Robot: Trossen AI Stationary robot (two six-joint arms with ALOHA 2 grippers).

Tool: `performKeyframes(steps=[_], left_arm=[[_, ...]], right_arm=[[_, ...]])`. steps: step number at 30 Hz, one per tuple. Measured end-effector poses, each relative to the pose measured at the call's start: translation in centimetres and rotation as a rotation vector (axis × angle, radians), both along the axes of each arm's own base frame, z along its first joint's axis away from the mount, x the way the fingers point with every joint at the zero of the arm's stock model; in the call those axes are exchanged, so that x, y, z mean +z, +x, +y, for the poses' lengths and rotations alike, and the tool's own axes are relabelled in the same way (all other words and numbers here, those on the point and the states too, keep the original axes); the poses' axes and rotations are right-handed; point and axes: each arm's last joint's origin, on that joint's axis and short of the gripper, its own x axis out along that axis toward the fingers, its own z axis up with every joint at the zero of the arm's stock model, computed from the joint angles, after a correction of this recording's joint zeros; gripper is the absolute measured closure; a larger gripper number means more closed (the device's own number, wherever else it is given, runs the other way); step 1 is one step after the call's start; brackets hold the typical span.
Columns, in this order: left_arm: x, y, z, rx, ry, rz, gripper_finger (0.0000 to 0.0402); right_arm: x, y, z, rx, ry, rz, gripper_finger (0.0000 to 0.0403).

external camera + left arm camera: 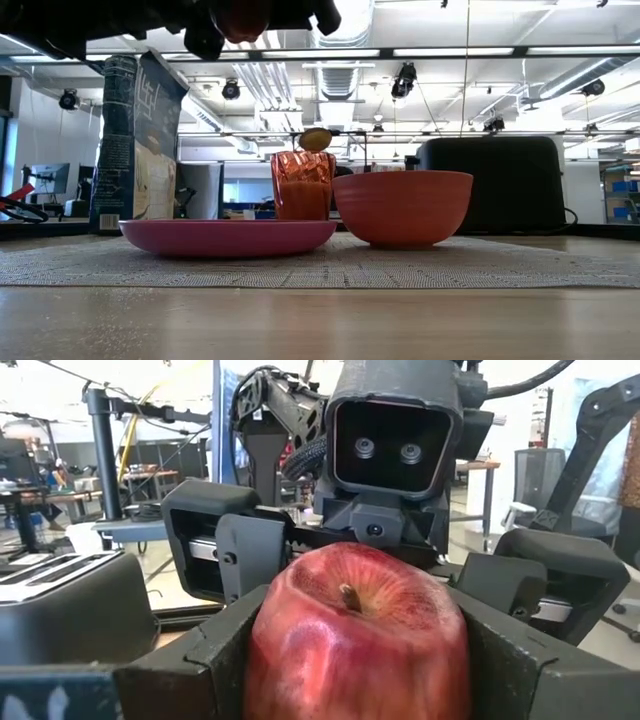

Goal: Arrange a breakfast setting
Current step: Put the red apple to the top left of the pink plate on the table mat

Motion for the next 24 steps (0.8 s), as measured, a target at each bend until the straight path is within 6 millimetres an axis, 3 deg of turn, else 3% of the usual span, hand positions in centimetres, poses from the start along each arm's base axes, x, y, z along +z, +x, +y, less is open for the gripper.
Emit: performKeyframes(steps=[13, 20, 24], left_arm=[[-0.1, 0.0, 0.1, 0.039, 0.012, 0.002, 0.0167], [0.1, -0.3, 0.4, 0.123, 0.07, 0.013, 0.0167], [0.0, -0.7, 1.0, 0.289, 0.065, 0.066, 0.0167]], right_arm=[[1.0, -0.1, -0.3, -0.033, 0.062, 0.053, 0.0057], [3.3, -1.0, 0.0, -0.071, 0.087, 0.182, 0.005], [4.1, -2.3, -0.3, -0.144, 0.164, 0.306, 0.005]])
